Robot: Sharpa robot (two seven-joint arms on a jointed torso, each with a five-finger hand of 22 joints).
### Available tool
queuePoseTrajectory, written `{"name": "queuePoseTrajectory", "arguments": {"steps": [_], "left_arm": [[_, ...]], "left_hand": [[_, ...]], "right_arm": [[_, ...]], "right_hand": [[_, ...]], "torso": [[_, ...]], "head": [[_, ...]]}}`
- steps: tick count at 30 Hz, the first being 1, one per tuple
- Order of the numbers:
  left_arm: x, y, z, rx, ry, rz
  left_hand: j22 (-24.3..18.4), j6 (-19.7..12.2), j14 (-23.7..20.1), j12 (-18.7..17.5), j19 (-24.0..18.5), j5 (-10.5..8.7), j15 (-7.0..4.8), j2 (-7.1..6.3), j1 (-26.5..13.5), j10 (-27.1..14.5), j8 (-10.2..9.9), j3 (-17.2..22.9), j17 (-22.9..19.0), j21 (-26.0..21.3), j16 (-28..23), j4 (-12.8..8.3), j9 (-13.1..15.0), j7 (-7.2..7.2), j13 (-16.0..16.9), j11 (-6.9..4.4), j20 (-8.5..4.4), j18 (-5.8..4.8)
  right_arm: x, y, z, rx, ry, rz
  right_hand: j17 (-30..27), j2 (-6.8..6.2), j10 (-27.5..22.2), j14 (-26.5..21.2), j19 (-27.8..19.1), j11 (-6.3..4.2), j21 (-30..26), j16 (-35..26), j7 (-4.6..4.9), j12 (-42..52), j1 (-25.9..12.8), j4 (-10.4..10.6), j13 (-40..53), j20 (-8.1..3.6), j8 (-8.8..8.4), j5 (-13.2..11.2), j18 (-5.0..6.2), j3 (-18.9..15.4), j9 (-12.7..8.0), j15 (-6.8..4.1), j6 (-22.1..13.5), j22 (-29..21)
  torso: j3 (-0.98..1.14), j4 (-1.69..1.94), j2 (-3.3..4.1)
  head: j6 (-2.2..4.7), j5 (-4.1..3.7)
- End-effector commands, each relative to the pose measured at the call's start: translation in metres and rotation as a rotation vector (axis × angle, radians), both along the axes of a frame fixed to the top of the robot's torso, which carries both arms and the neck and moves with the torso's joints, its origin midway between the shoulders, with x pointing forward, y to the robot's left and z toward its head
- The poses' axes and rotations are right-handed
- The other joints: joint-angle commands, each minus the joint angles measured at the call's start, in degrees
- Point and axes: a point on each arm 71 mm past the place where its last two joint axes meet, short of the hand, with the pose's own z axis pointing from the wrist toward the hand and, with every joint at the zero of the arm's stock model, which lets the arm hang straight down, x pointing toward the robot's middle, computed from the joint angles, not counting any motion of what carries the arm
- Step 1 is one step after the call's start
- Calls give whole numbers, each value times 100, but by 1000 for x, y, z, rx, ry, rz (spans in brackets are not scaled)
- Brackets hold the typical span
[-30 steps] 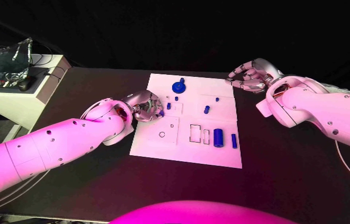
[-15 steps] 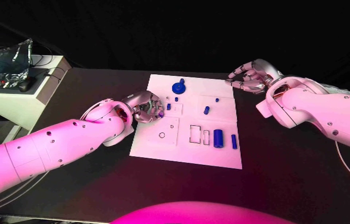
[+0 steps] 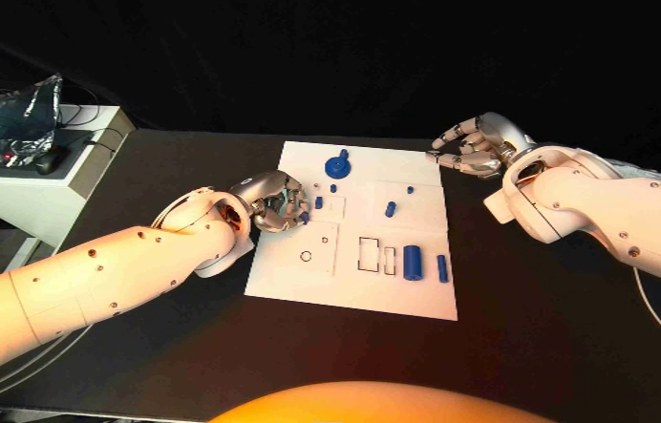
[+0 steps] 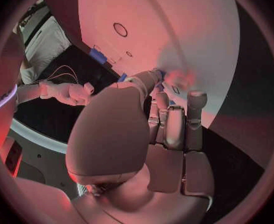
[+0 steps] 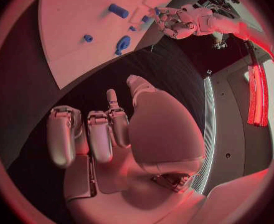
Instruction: Assemble the parts on the task board
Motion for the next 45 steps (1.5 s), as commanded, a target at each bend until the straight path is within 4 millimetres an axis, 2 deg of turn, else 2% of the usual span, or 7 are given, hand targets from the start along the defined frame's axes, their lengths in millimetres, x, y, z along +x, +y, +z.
{"name": "queuePoseTrajectory", "arguments": {"steps": [1, 8, 16, 34, 37, 43, 45], "left_arm": [[-1, -2, 1, -26, -13, -10], [-2, -2, 0, -32, -12, -10], [-3, -2, -1, -19, 11, -19], [-10, -1, -4, -13, 31, -31], [-11, -1, -4, -15, 30, -32], [-11, -1, -3, -21, 25, -30], [-11, -1, -3, -22, 24, -30]], "left_hand": [[10, 56, 6, 9, -9, 22, -57, 18, -76, 63, 62, 49, -5, 29, 29, 6, 56, -9, 35, -8, -53, -62], [34, 128, 11, 16, -4, 14, -80, 26, -116, 120, 202, 112, -3, 49, 26, -28, 174, -33, 86, -32, -73, -65], [42, 150, 18, 9, -7, 8, -91, -1, -141, 122, 274, 139, 8, 55, 26, -55, 239, -46, 87, -43, -83, -66], [44, 136, 22, -18, -12, 5, -95, -26, -175, 66, 300, 143, 14, 55, 28, -59, 269, -51, 8, -46, -87, -66], [41, 27, 17, -44, -23, 6, -94, -40, -209, 25, 279, 169, 8, 51, 26, -68, 291, -45, -32, -43, -90, -66], [41, -337, 12, -55, -38, 5, -63, -55, -259, -18, 82, 250, 6, 45, 25, -122, 287, 14, -48, -1, -80, -66], [47, -354, 11, -52, -34, 5, -60, -52, -259, -13, 66, 259, 5, 49, 25, -127, 284, 19, -39, 2, -78, -67]], "right_arm": [[0, 1, 0, -8, -6, 16], [0, 1, 0, -8, -6, 16], [0, 0, 0, -8, -6, 15], [0, 0, 0, -9, -5, 14], [0, 0, 0, -9, -6, 13], [0, 0, -1, -8, -6, 13], [0, 0, -1, -8, -7, 13]], "right_hand": [[898, 4, 19, 456, 272, -6, 7, -17, -3, 19, -7, -2, 710, -31, 21, 21, 74, 27, 6, -38, -42, 961], [898, 4, 19, 456, 272, -6, 7, -17, -3, 19, -7, -2, 710, -31, 21, 21, 74, 27, 6, -38, -42, 961], [898, 4, 19, 456, 272, -6, 7, -17, -3, 19, -7, -2, 710, -31, 21, 21, 74, 27, 6, -38, -42, 961], [888, 0, 22, 454, 267, -9, -8, -21, -6, 21, -24, -4, 710, -33, 41, 23, 77, 53, 16, -40, -44, 954], [888, 0, 22, 454, 267, -9, -8, -21, -6, 21, -24, -4, 710, -33, 41, 23, 77, 53, 16, -40, -44, 954], [888, 0, 22, 454, 267, -9, -8, -21, -6, 21, -24, -4, 710, -33, 41, 23, 77, 53, 16, -40, -44, 954], [888, 0, 22, 454, 267, -9, -8, -21, -6, 21, -24, -4, 710, -33, 41, 23, 77, 53, 16, -40, -44, 954]], "torso": [[0, 3, -1], [-1, -1, 2], [-4, 2, 2], [-4, 0, 1], [-4, 2, 4], [0, 1, 3], [0, -2, 7]], "head": [[8, 1], [12, 7], [5, 2], [-3, 5], [1, 7], [5, 6], [3, 10]]}}
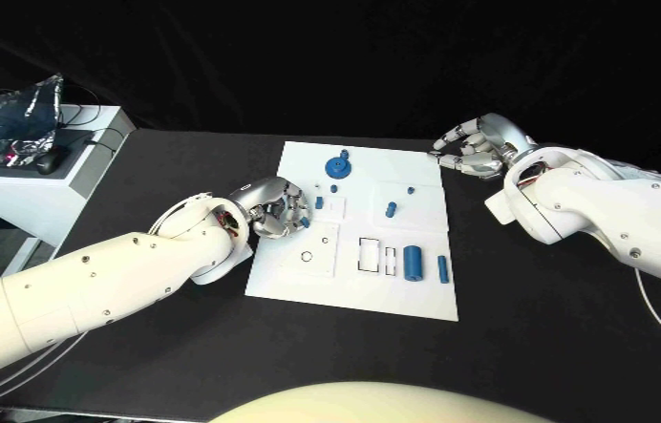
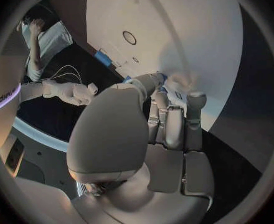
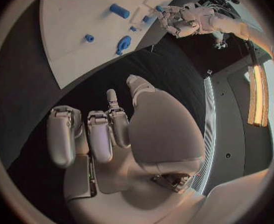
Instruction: Assemble the parts on the task board
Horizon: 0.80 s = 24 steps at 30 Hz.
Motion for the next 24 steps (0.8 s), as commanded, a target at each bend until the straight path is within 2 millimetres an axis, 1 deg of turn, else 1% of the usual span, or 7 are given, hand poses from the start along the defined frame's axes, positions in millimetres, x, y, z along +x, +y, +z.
{"name": "queuePoseTrajectory", "arguments": {"steps": [1, 4, 6, 10, 15, 22, 24], "left_arm": [[-1, -2, 0, -8, 5, -12], [-1, -2, -1, -6, 13, -15], [-1, -2, -1, -3, 19, -17], [-2, -2, -3, 10, 41, -27], [-2, -3, -5, 27, 67, -40], [-3, -3, -6, 36, 80, -50], [-3, -3, -6, 35, 79, -50]], "left_hand": [[5, -48, -6, -25, -14, 19, 3, 5, -38, -22, -36, 44, -1, 27, 26, -14, -12, 11, -1, 18, -14, -68], [0, -115, -14, -39, -25, 18, 15, 12, -30, -53, -111, 93, -13, 24, 24, -44, -35, 30, -27, 32, -8, -65], [-18, -118, -23, -53, -43, 19, 17, 15, -24, -84, -120, 105, -28, 12, 21, -51, -38, 30, -64, 33, -7, -60], [-33, -153, -47, -104, -86, 18, 23, 36, 26, -201, -229, 230, -45, 5, 17, -127, -79, 31, -150, 39, -3, -50], [-35, -70, -78, -134, -136, 16, 22, 56, 45, -287, -300, 364, -69, 14, 14, -202, -103, 19, -206, 37, -7, -40], [64, 142, -94, -156, -181, -16, 10, 88, 56, -327, -439, 680, -50, 138, 27, -408, -132, 10, -221, 34, -34, -37], [94, 154, -92, -152, -182, -24, 9, 88, 49, -311, -477, 737, -43, 173, 31, -453, -140, 11, -204, 35, -38, -38]], "right_arm": [[0, 1, 0, -7, -7, 16], [-1, 1, 0, -7, -7, 15], [-1, 1, 0, -7, -7, 15], [-1, 1, 0, -6, -7, 16], [-1, 1, 0, -6, -7, 16], [-1, 1, 0, -6, -8, 16], [-1, 1, 0, -6, -8, 16]], "right_hand": [[888, 1, 22, 454, 267, -9, -8, -21, -6, 21, -24, -3, 714, -33, 18, 23, 77, 23, 5, -40, -44, 951], [888, 1, 22, 454, 267, -9, -8, -21, -6, 21, -24, -3, 714, -33, 18, 23, 77, 23, 5, -40, -44, 951], [888, 1, 22, 454, 267, -9, -8, -21, -6, 21, -24, -3, 714, -33, 18, 23, 77, 23, 5, -40, -44, 951], [888, 1, 22, 454, 267, -9, -8, -21, -6, 21, -24, -3, 714, -33, 18, 23, 77, 23, 5, -40, -44, 951], [888, 1, 22, 454, 267, -9, -8, -21, -6, 21, -24, -3, 714, -33, 18, 23, 77, 23, 5, -40, -44, 951], [888, 1, 22, 454, 267, -9, -8, -21, -6, 21, -24, -3, 714, -33, 18, 23, 77, 23, 5, -40, -44, 951], [888, 1, 22, 454, 267, -9, -8, -21, -6, 21, -24, -3, 714, -33, 18, 23, 77, 23, 5, -40, -44, 951]], "torso": [[3, -5, 6], [4, -7, 7], [5, -6, 4], [6, -3, 1], [4, -5, 1], [2, -5, 1], [3, -4, 2]], "head": [[-3, 1], [-1, 0], [-4, -6], [-4, -9], [-7, -9], [-7, -17], [-5, -16]]}}
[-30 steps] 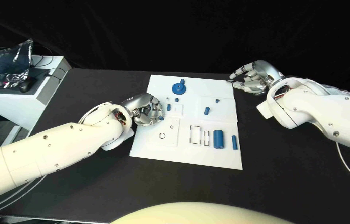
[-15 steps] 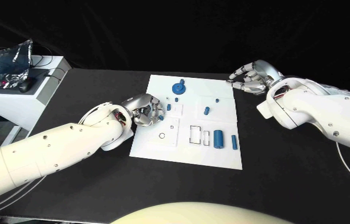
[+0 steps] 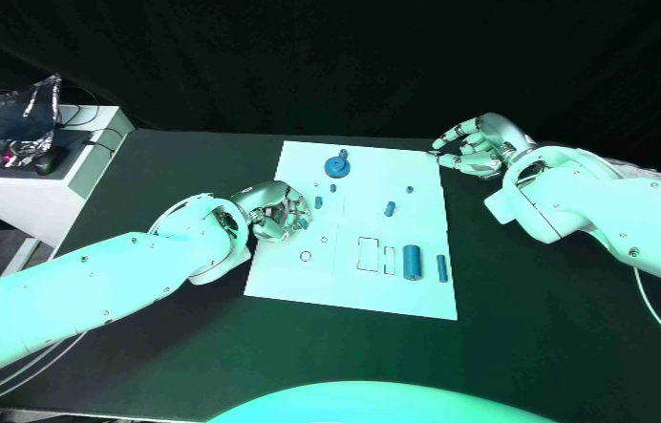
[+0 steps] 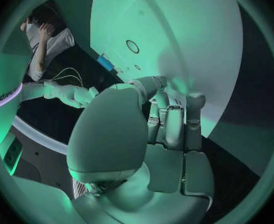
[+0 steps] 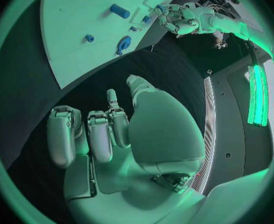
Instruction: Assemble the parts on the task board
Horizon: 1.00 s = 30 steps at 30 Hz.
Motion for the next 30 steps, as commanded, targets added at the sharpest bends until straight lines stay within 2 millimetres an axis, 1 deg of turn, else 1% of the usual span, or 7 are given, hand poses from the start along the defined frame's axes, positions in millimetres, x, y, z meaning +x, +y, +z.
{"name": "queuePoseTrajectory", "arguments": {"steps": [1, 4, 12, 16, 25, 28, 30], "left_arm": [[-1, -2, -2, 11, 27, -20], [-1, -2, -2, 9, 22, -16], [0, 0, -3, 9, 19, -11], [0, 0, -3, 8, 17, -11], [0, 0, -3, 8, 16, -12], [0, 0, -3, 6, 13, -13], [1, 0, -2, 2, 9, -12]], "left_hand": [[47, 42, -24, -29, -25, -30, -11, 46, -6, -11, -53, 90, 25, 57, 34, -50, -11, 4, 22, -5, -11, -40], [91, 35, -13, -13, -16, -40, -13, 56, -25, 25, -109, 151, 44, 103, 42, -95, -23, 7, 59, -4, -14, -45], [153, 107, 6, 10, -14, -50, -19, 121, -39, 85, -164, 282, 72, 180, 51, -186, -21, 1, 123, -8, -25, -46], [227, 176, 11, 2, -15, -79, -31, 166, -39, 89, -222, 454, 79, 273, 52, -313, -16, -15, 131, -14, -43, -48], [335, 243, 30, 54, 5, -121, -42, 226, -84, 154, -299, 663, 104, 400, 62, -445, -12, -29, 248, -21, -61, -57], [378, 175, 58, 71, -6, -141, -43, 215, -145, 129, -416, 749, 160, 456, 78, -526, -33, -26, 253, -20, -65, -60], [412, 43, 81, 79, -11, -148, -39, 206, -198, 107, -578, 802, 206, 500, 92, -604, -69, -26, 248, -15, -62, -63]], "right_arm": [[-1, 1, 0, -6, -8, 16], [-1, 1, 0, -6, -8, 16], [-1, 2, 0, -6, -8, 16], [-1, 2, 0, -6, -8, 17], [-1, 2, 0, -6, -8, 16], [-1, 2, 0, -6, -8, 16], [-1, 2, 0, -6, -8, 16]], "right_hand": [[888, 1, 22, 454, 267, -9, -8, -21, -6, 21, -24, -3, 710, -33, 19, 23, 77, 23, 6, -40, -44, 952], [888, 1, 22, 454, 267, -9, -8, -21, -6, 21, -24, -3, 710, -33, 19, 23, 77, 23, 6, -40, -44, 952], [887, -8, 22, 454, 266, -9, -14, -22, -6, 20, -28, -3, 709, -34, 27, 22, 78, 37, 10, -41, -51, 950], [887, -8, 22, 454, 266, -9, -14, -22, -6, 20, -28, -3, 709, -34, 27, 22, 78, 37, 10, -41, -51, 950], [887, -8, 22, 454, 266, -9, -14, -22, -6, 20, -28, -3, 709, -34, 27, 22, 78, 37, 10, -41, -51, 950], [887, -8, 22, 454, 266, -9, -14, -22, -6, 20, -28, -3, 709, -34, 27, 22, 78, 37, 10, -41, -51, 950], [887, -8, 22, 454, 266, -9, -14, -22, -6, 20, -28, -3, 709, -34, 27, 22, 78, 37, 10, -41, -51, 950]], "torso": [[-3, 1, 2], [-2, 2, 3], [-2, -4, 6], [-2, 2, 4], [-5, 2, -1], [-4, 1, -1], [-4, 0, -1]], "head": [[3, -2], [9, 0], [1, 1], [-5, -7], [-3, -10], [-2, -7], [0, -7]]}}
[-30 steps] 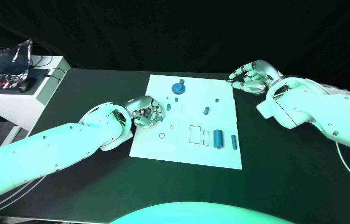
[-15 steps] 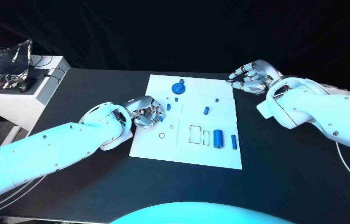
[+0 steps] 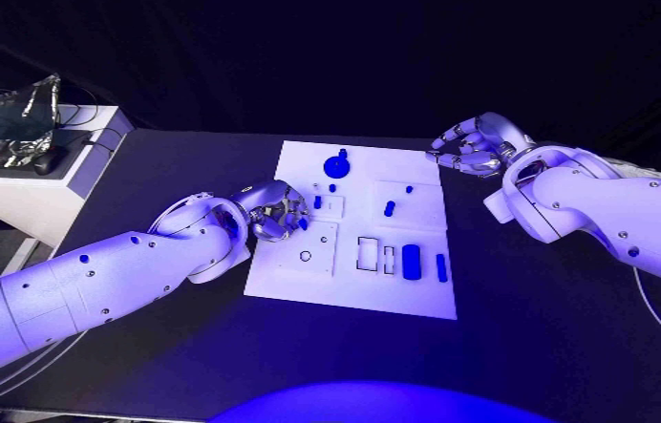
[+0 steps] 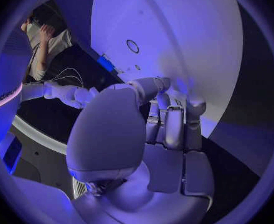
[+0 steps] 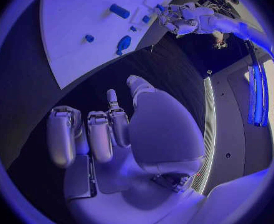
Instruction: Assemble the parts on the task board
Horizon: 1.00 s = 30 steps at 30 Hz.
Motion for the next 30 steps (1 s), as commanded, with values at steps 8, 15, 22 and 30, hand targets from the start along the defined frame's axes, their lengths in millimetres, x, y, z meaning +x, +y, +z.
{"name": "queuePoseTrajectory", "arguments": {"steps": [8, 15, 22, 30], "left_arm": [[-1, 0, -2, -1, 6, 0], [-1, 2, 3, -41, 19, 17], [2, 6, 14, -124, 83, 36], [8, 31, 39, -177, 185, 90]], "left_hand": [[50, -481, 91, 7, -13, -25, -14, -3, -144, -59, -463, 129, 122, 88, 53, -250, -129, -55, -59, -5, -30, -65], [14, -667, 51, -70, -60, -16, 4, -51, -215, -199, -617, 81, 52, 67, 38, -300, -179, -30, -226, 17, -16, -57], [-41, -984, -4, -146, -121, -6, 5, -69, -255, -297, -827, -63, -18, 19, 20, -387, -250, -144, -263, 10, -6, -46], [-193, -866, -210, -414, -410, 92, 95, -34, -319, -363, -763, 72, -311, -43, -71, -494, -242, 77, -432, 134, 51, 10]], "right_arm": [[0, 1, 0, -6, -9, 14], [-1, 1, 0, -7, -10, 14], [-1, 0, -1, -8, -9, 14], [-1, -2, -1, -10, -7, 7]], "right_hand": [[884, -12, 21, 453, 266, -10, -15, -23, -7, 19, -32, -3, 710, -34, 32, 21, 78, 43, 8, -41, -52, 952], [884, -12, 21, 453, 266, -10, -15, -23, -7, 19, -32, -3, 710, -34, 32, 21, 78, 43, 8, -41, -52, 952], [884, -12, 21, 453, 266, -10, -15, -23, -7, 19, -32, -3, 710, -34, 32, 21, 78, 43, 8, -41, -52, 952], [881, -17, 20, 452, 266, -11, -17, -24, -7, 18, -30, -6, 709, -35, 36, 22, 78, 50, 10, -41, -56, 951]], "torso": [[-3, 1, -7], [-9, 2, -4], [-2, -2, -2], [10, 12, -14]], "head": [[16, -8], [39, -8], [52, -8], [59, -15]]}}
